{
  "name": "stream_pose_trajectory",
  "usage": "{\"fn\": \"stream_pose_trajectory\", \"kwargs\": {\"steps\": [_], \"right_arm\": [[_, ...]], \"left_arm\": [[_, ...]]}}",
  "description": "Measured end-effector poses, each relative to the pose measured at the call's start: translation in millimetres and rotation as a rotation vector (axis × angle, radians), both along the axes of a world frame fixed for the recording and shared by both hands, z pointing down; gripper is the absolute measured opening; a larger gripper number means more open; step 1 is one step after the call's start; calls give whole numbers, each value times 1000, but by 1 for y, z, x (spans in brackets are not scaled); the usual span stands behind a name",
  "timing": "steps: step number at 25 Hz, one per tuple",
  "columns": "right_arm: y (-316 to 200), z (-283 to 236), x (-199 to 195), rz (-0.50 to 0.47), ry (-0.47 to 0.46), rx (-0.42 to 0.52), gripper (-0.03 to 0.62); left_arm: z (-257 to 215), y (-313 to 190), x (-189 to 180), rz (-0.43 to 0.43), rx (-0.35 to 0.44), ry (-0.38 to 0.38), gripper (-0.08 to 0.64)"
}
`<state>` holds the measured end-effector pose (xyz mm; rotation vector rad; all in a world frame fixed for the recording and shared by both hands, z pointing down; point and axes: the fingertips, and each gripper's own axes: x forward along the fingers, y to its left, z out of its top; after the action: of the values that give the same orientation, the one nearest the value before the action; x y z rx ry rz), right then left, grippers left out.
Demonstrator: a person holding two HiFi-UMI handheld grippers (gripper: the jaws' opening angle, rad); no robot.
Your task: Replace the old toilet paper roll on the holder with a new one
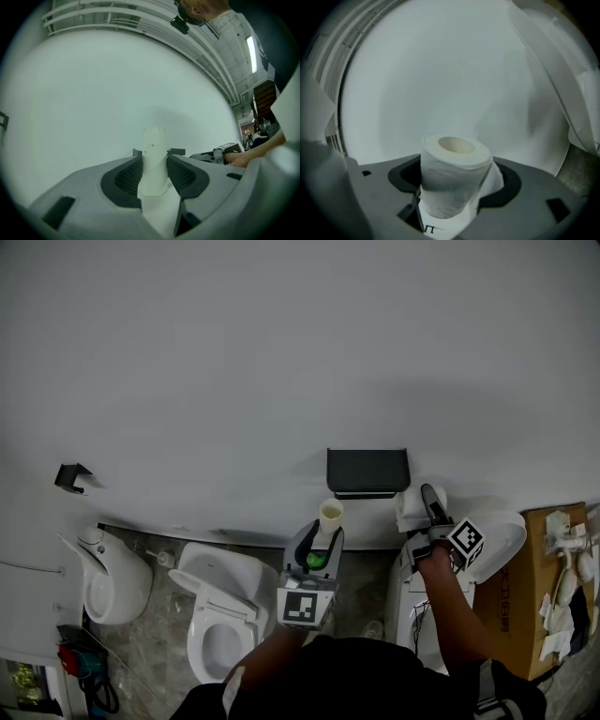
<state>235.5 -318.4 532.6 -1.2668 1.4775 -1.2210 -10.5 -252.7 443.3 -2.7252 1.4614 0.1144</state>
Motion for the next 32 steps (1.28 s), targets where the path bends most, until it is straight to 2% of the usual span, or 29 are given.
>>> {"fn": "stream_pose_trajectory", "kwargs": {"steps": [12, 19, 32], "right_arm": [[-12, -2, -7, 18, -23, 19, 328], [-13, -3, -14, -1, -25, 24, 328], [-26, 0, -91, -58, -44, 10, 329]], "left_arm": [[9, 4, -16, -47, -37, -2, 163], [11, 11, -12, -63, -22, 7, 164], [8, 9, -56, -112, -38, -3, 163]]}}
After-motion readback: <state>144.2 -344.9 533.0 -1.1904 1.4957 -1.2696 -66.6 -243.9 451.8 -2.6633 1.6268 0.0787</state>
